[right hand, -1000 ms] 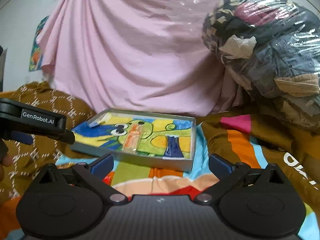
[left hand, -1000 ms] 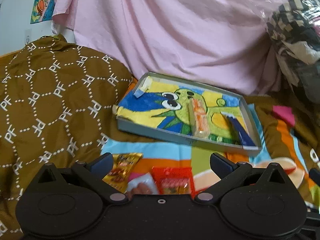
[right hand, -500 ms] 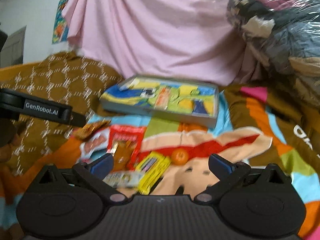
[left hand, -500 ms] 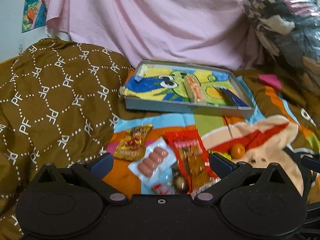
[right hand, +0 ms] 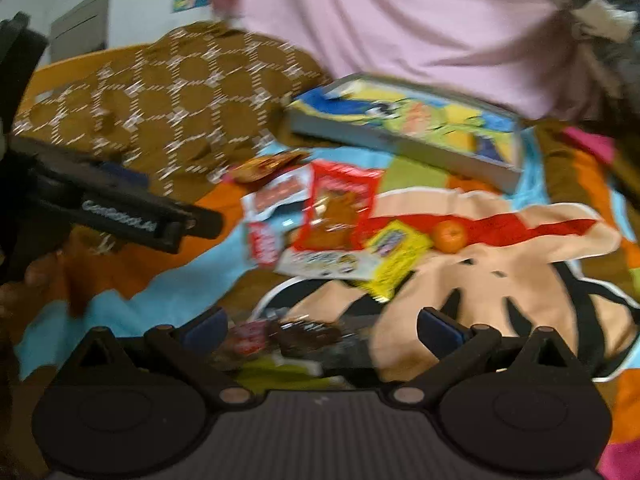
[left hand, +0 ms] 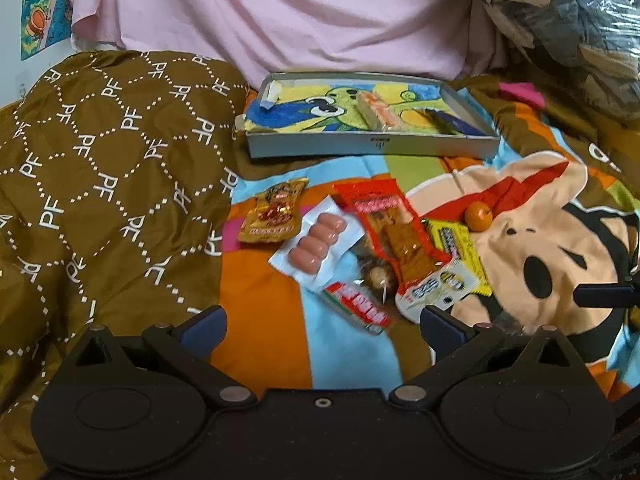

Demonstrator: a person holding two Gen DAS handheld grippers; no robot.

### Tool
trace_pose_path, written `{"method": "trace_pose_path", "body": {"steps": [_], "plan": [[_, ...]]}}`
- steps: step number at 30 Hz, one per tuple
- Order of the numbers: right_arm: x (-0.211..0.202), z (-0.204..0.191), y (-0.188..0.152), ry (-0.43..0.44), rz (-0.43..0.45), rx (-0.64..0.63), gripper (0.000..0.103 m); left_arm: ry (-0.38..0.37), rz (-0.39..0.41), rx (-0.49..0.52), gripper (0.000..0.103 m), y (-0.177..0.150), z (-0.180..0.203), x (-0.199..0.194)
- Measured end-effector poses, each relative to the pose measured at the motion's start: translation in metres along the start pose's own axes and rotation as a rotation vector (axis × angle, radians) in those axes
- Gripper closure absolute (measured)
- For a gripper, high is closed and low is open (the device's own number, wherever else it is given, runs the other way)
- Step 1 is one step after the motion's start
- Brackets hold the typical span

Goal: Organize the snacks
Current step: 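Reach the right tool to the brown dried snack in clear wrap and grasp it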

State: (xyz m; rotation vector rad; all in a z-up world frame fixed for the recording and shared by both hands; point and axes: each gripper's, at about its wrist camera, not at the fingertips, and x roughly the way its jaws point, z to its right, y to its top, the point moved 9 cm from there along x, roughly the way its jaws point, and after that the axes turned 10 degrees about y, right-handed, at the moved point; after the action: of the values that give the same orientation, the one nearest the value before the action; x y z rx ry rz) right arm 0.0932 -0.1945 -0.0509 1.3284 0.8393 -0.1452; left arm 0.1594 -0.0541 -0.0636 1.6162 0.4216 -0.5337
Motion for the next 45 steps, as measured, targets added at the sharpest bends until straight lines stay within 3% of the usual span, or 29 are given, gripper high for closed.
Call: {"method": "trace_pose_path", "body": {"steps": [9,18,22,30,39,45], "plan": [[0.019,-0.013,-0.011,0.12,-0.1,0.036,0.0,0.009,-0.037,-0.004,0.001,-0.013,-0.01,0.012],[0.025,-0.013,-0.019,0.235,-0.175,0.193,0.0,0.004,-0.075,-0.018,0.001,-0.02,-0.014,0.024],[0.035,-0.007,-0.025,0.241,-0.213,0.248,0.001,0.002,-0.09,-0.026,0.001,-0.022,-0.015,0.027],[0.045,0.005,-0.018,0.231,-0.163,0.339,0.006,0.01,-0.088,-0.031,0.001,-0.018,-0.017,0.026],[0.048,0.013,-0.002,0.193,-0.042,0.33,0.015,0.017,-0.086,-0.052,0.001,-0.015,-0.019,0.025],[0.055,0.013,-0.008,0.227,-0.085,0.376,0.019,0.024,-0.092,-0.074,0.001,-0.014,-0.022,0.027]]}}
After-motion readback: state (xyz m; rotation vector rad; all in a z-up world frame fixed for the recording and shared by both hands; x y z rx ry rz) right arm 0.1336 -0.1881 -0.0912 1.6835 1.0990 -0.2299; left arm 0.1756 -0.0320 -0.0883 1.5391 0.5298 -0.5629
